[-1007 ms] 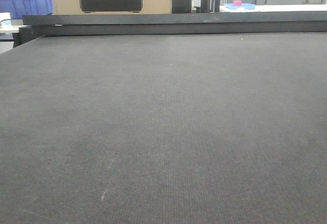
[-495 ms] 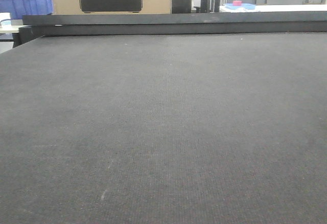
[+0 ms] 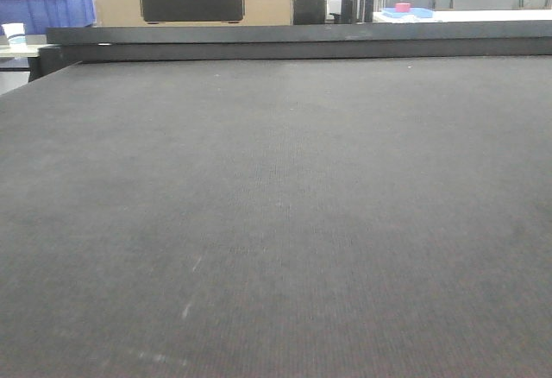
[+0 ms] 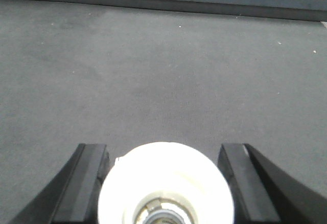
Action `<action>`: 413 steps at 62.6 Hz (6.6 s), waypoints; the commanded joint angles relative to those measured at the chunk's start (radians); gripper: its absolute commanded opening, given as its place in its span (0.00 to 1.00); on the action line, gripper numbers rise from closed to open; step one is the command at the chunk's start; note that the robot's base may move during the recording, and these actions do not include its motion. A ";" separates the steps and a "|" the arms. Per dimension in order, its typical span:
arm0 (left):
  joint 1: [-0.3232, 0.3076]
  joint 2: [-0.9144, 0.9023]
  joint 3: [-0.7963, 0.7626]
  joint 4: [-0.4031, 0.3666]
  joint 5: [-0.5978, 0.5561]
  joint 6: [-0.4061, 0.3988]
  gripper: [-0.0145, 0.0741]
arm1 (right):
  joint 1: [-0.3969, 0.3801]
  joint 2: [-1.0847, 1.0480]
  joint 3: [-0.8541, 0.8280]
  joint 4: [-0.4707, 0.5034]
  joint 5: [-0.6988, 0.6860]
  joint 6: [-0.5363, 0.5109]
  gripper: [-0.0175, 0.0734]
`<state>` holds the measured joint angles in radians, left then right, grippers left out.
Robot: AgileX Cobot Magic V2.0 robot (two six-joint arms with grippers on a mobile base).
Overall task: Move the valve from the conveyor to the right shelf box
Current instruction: 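Drive the base away from the conveyor along the red frame, then drive the base up to the steel shelf of blue bins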
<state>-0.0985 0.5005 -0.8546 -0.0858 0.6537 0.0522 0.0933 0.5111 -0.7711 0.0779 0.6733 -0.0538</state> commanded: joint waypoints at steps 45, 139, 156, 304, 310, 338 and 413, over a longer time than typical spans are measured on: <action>-0.002 -0.008 -0.008 -0.008 -0.053 0.000 0.04 | -0.004 -0.010 -0.007 -0.004 -0.068 0.000 0.01; -0.002 -0.008 -0.008 -0.008 -0.053 0.000 0.04 | -0.004 -0.010 -0.007 -0.004 -0.068 0.000 0.01; -0.002 -0.008 -0.008 -0.008 -0.053 0.000 0.04 | -0.004 -0.010 -0.007 -0.004 -0.068 0.000 0.01; -0.002 -0.008 -0.008 -0.008 -0.053 0.000 0.04 | -0.004 -0.010 -0.007 -0.004 -0.069 0.000 0.01; -0.002 -0.008 -0.008 -0.008 -0.053 0.000 0.04 | -0.004 -0.010 -0.007 -0.004 -0.069 0.000 0.01; -0.002 -0.008 -0.008 -0.008 -0.053 0.000 0.04 | -0.004 -0.010 -0.007 -0.004 -0.069 0.000 0.01; -0.002 -0.008 -0.008 -0.008 -0.053 0.000 0.04 | -0.004 -0.010 -0.007 -0.004 -0.069 0.000 0.01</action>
<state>-0.0985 0.5005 -0.8546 -0.0885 0.6537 0.0522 0.0933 0.5111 -0.7711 0.0779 0.6733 -0.0538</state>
